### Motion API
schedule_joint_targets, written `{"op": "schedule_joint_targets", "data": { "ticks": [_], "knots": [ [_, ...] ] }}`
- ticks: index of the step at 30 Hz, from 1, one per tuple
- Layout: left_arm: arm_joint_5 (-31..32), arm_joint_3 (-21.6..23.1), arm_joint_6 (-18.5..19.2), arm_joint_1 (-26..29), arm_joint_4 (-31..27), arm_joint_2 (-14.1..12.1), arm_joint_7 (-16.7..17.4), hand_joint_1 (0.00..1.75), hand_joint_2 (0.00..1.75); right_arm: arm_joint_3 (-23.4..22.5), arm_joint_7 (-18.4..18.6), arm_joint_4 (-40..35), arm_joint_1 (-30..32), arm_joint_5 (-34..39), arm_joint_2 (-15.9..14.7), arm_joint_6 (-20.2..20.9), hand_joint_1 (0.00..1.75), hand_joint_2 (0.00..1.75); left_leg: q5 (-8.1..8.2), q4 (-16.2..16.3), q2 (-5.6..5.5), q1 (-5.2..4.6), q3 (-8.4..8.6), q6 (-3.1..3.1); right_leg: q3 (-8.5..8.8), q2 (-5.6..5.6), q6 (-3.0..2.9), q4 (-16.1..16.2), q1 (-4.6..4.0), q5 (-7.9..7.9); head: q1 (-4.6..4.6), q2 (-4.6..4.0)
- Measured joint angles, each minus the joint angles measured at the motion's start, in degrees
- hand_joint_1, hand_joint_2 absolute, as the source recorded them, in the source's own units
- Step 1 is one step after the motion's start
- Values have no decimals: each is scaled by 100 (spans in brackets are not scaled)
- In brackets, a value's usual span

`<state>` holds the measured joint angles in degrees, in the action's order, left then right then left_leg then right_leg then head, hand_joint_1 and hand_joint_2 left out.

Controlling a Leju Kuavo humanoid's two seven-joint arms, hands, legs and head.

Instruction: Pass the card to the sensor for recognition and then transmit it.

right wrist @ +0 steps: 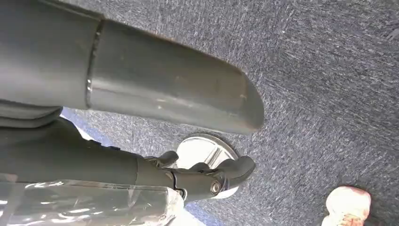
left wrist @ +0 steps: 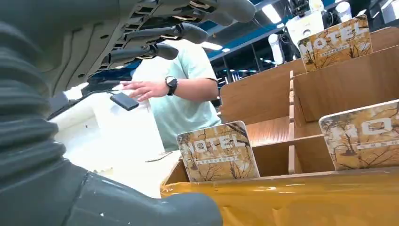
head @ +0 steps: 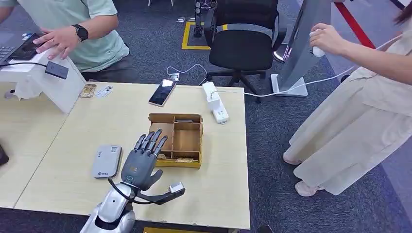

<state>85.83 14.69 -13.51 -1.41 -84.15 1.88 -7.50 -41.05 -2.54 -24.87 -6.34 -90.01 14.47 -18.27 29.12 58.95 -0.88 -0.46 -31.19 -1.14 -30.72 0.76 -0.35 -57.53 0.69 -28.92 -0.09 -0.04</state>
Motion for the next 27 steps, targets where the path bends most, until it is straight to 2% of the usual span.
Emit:
{"op": "schedule_joint_targets", "data": {
  "ticks": [20, 27],
  "knots": [
    [33, 2, 9, -65, -20, -50, 87, 0, 175, 2, -57, 0, -1, 0, -22, 0, 0, 0, 0, 0, 0, 0, 0, 0, 0, 0, 0, 0, 0, 0, 0, 0],
    [61, 4, -9, -141, 179, -65, 190, 0, 175, 4, -61, 4, -4, 0, -22, 0, 0, 0, 0, 0, 0, 0, 0, 0, 0, 0, 0, 0, 0, 0, 0, -2]
  ]
}}
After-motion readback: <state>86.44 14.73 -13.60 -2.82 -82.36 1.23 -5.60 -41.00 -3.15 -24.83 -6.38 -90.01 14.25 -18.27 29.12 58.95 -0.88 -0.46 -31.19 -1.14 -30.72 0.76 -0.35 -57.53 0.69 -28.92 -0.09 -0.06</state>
